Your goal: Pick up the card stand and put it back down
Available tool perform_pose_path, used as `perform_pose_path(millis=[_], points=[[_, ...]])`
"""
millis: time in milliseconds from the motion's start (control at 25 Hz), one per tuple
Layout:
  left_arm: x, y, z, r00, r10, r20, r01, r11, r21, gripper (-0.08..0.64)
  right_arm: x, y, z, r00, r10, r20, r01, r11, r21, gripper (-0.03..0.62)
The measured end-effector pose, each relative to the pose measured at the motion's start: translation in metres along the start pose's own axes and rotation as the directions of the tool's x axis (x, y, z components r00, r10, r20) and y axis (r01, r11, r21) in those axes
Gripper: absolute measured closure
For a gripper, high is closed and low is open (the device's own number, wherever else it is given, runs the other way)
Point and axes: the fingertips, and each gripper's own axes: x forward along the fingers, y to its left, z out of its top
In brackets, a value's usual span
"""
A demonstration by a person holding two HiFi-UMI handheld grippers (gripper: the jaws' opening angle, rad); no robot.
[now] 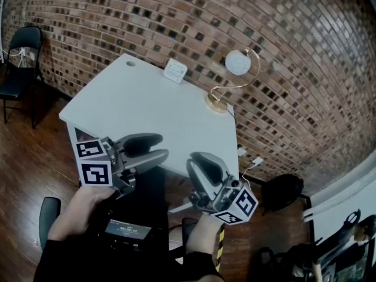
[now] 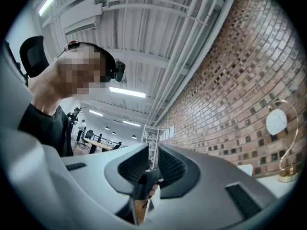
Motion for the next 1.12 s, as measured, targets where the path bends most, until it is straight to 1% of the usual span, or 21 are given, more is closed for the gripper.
perform_pose_path(millis=[520,800,1120], points=[[0.003,-0.01,0.001,1.0,-0.024,-0.002,0.024,1.0,0.0,0.353,-0.0015,0.0051,0.003,1.0,-0.011,-0.005,0.011,1.0,-0.018,0.52],[0.0061,-0.0081,-0.0005,0.999,-0.031,-0.006,0.031,0.999,-0.01,0.353,-0.0034,0.0,-0.0022,0.999,-0.032,-0.018,0.032,0.999,0.0,0.52],[0.008,-0.0078,-0.0001,0.999,-0.038,-0.004,0.038,0.999,-0.019,0.353,-0.0038,0.0008,-0.0021,0.999,-0.034,-0.022,0.034,0.999,-0.008,0.52]])
